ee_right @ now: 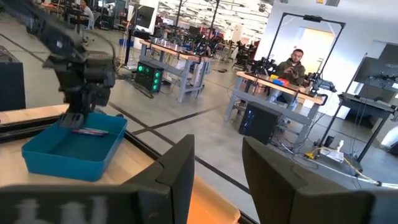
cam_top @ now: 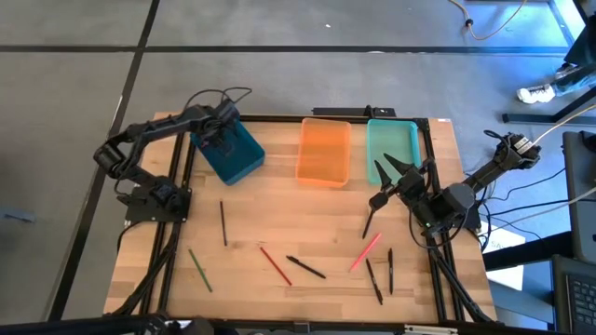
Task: Sort crayons/erasers/pens/pencils in bins
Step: Put the green colored pencil into the orange bin
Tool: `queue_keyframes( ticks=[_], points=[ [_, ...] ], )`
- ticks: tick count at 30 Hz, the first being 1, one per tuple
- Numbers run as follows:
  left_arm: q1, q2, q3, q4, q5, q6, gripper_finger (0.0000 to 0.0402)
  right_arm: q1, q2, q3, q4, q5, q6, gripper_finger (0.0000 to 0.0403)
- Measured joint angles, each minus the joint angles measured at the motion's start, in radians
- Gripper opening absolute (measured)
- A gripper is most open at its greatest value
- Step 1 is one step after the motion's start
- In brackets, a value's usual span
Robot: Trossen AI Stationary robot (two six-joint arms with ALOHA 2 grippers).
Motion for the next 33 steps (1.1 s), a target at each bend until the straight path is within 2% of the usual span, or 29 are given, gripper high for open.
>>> queue_keyframes(
  ticks=[6, 12, 19, 26, 33],
  points=[
    [-0.166, -0.022, 0.125, -0.071, -0.021, -0.01, 0.0096, 0.0, 0.0, 0.0, 0.0, -0.001, -0.008, 0.0139],
    [-0.323, -0.052, 0.144, -0.064, -0.033, -0.035, 0.0096, 0.001, 0.0, 0.0, 0.0, -0.001, -0.008, 0.0139],
    [-0.498, -0.054, 0.144, -0.142, -0.019, -0.058, 0.0096, 0.001, 0.0, 0.0, 0.0, -0.001, -0.007, 0.0139],
    [-0.651, -0.054, 0.143, -0.225, 0.017, -0.274, 0.0102, 0.001, 0.0, 0.0, 0.0, -0.001, 0.002, 0.0139],
    [-0.905, -0.054, 0.116, -0.327, 0.022, -0.726, 0.0118, 0.001, 0.0, 0.0, 0.0, -0.001, 0.029, 0.0139]
  ],
)
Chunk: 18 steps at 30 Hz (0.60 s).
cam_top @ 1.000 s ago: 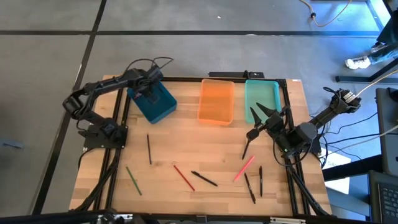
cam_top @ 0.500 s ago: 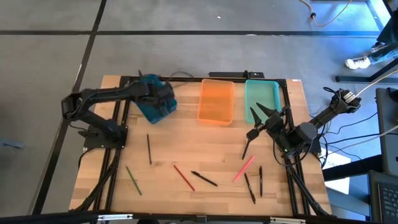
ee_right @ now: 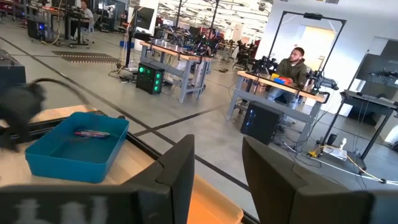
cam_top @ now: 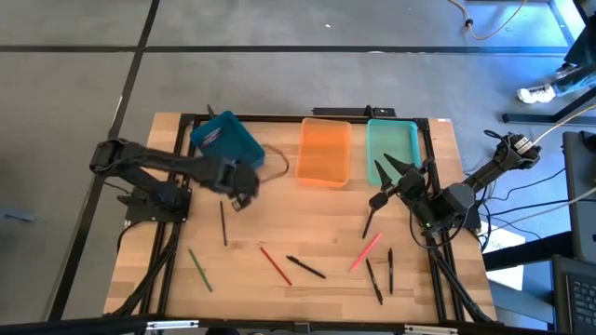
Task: Sort crayons/erasers/pens/pencils in bins
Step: Put the green colored pencil into the orange bin
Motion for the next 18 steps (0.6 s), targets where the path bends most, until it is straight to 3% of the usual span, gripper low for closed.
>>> queue_keyframes(
  ticks=[6, 12, 14, 18],
  points=[
    [-0.2, 0.0, -0.002, -0.12, 0.027, -0.344, 0.0138, 0.0, 0.0, 0.0, 0.0, 0.0, 0.0, 0.0139],
    [-0.335, 0.0, -0.002, -0.154, 0.068, -0.539, 0.0164, 0.0, 0.0, 0.0, 0.0, 0.0, 0.022, 0.0139],
    [-0.368, 0.0, -0.002, -0.152, 0.13, -0.576, 0.017, 0.0, 0.0, 0.0, 0.0, 0.0, 0.047, 0.0139],
    [-0.469, 0.0, -0.002, -0.112, 0.39, -0.661, 0.0172, 0.0, 0.0, 0.0, 0.0, 0.0, 0.073, 0.0139]
  ],
)
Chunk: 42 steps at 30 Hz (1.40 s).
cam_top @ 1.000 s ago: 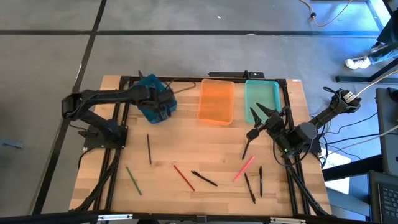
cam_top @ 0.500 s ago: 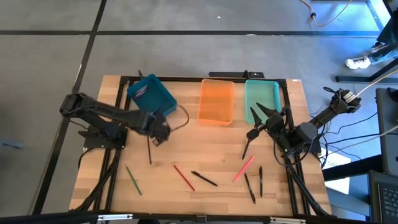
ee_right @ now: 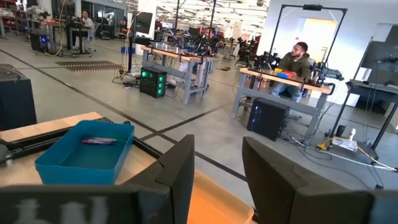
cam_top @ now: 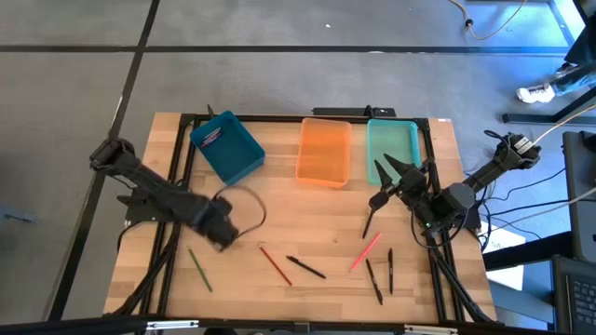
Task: Sort crayons/erasers/pens/pencils in bins
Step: Put the green colored pencil into the orange bin
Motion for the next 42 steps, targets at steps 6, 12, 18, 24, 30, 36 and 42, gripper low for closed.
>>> queue_keyframes(
  ticks=[6, 12, 18, 24, 30, 36, 42],
  points=[
    [-0.237, 0.001, 0.0, 0.116, -0.039, -0.032, 0.0168, -0.001, 0.0, 0.0, 0.0, 0.0, 0.0, 0.0139],
    [-0.397, 0.001, 0.0, 0.343, -0.521, 0.176, 0.0167, -0.001, 0.0, 0.0, 0.0, 0.001, 0.0, 0.0139],
    [-0.419, 0.001, 0.0, 0.662, -0.632, 0.592, 0.0167, -0.001, 0.0, 0.0, 0.0, 0.001, 0.0, 0.0139],
    [-0.393, 0.001, 0.0, 0.84, -0.642, 0.741, 0.0168, -0.001, 0.001, 0.0, 0.0, 0.001, -0.001, 0.0139],
    [-0.348, 0.001, 0.0, 0.925, -0.748, 0.686, 0.0167, -0.001, 0.001, 0.0, 0.0, 0.001, 0.0, 0.0139],
    [-0.302, 0.0, -0.033, 0.583, -0.725, 0.291, 0.0162, -0.001, 0.001, 0.0, 0.0, 0.001, 0.002, 0.0139],
    [-0.302, -0.065, -0.154, 0.651, -0.667, -0.042, 0.0161, -0.001, 0.001, 0.0, 0.0, 0.001, 0.002, 0.0139]
  ],
)
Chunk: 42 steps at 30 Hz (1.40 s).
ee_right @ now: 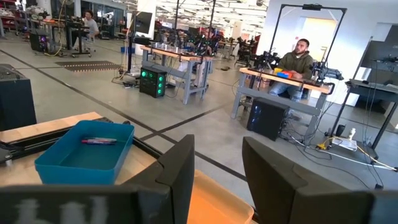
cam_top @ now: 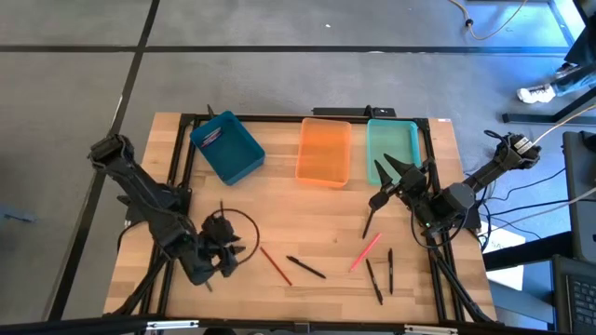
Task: Sort crayons/erasers/pens/pencils in bins
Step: Put the green colored pencil into the orange bin
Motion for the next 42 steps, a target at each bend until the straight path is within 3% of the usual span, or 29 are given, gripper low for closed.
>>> queue_keyframes(
  ticks=[6, 8, 15, 25, 37, 42],
  points=[
    [-0.014, -0.158, -0.055, 0.331, -0.051, 0.306, 0.0161, 0.0, 0.0, 0.0, 0.0, 0.0, 0.003, 0.0139],
    [-0.024, -0.199, -0.079, 0.375, -0.06, 0.345, 0.0161, 0.0, 0.0, 0.0, 0.0, 0.0, 0.003, 0.0139],
    [-0.034, -0.269, -0.202, 0.438, -0.103, 0.261, 0.0162, 0.0, 0.0, 0.0, 0.0, 0.0, 0.001, 0.0139],
    [-0.034, -0.281, -0.343, 0.687, -0.097, 0.277, 0.0147, 0.0, 0.0, 0.0, 0.0, 0.0, 0.001, 0.0139],
    [-0.018, -0.281, -0.366, 0.684, -0.103, 0.2, 0.0125, 0.0, 0.0, 0.0, 0.0, 0.0, 0.001, 0.0139],
    [0.005, -0.281, -0.366, 0.592, -0.103, 0.111, 0.0124, 0.0, 0.0, 0.0, 0.0, 0.0, 0.001, 0.0139]
  ],
)
